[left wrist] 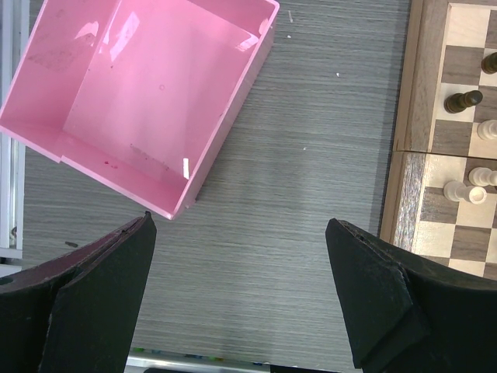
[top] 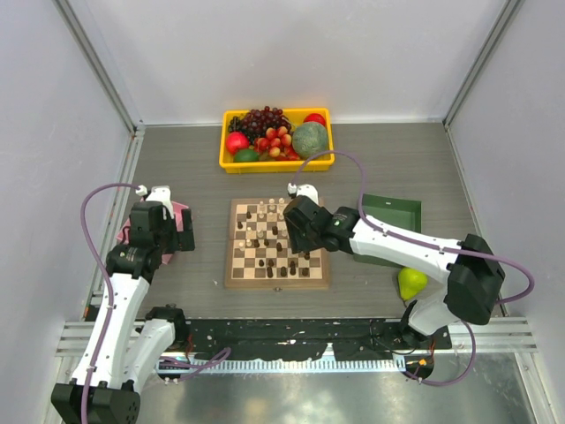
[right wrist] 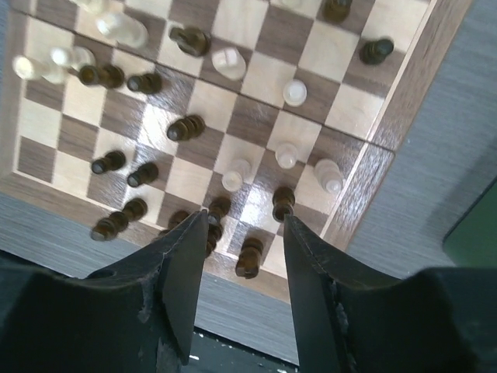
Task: Set up the chess pieces on the board
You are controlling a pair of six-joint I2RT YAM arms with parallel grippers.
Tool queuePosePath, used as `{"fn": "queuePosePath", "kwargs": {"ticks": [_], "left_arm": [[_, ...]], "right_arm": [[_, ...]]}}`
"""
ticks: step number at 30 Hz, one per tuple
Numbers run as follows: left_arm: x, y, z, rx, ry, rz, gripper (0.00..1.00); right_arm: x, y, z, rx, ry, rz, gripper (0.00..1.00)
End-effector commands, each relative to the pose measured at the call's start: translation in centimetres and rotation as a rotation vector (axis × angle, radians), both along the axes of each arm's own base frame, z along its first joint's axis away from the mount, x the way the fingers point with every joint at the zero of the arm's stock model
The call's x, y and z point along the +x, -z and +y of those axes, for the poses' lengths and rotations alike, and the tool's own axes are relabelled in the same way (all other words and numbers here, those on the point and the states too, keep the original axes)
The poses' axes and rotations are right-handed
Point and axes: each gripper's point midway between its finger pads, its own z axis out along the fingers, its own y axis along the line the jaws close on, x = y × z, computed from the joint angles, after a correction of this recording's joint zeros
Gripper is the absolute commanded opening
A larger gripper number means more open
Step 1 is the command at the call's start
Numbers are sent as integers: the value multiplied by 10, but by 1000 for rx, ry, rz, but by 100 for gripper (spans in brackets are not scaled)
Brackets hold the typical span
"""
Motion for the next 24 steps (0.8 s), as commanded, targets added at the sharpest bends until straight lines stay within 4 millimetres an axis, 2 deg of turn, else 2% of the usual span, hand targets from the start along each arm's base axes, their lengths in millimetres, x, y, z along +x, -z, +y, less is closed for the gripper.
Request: {"fn": "queuePosePath", "kwargs": {"ticks": [1, 7, 24], "left_arm": [[8, -21, 0, 0, 9, -65, 99], [8, -20, 1, 4, 4, -64, 99], [7, -21, 2, 10, -1, -68, 99]], "right_arm": [[-11, 8, -6, 14, 18, 47, 49], [-7, 21, -14, -9, 61, 90, 47], [0, 44, -10, -12, 65, 135, 42]]}}
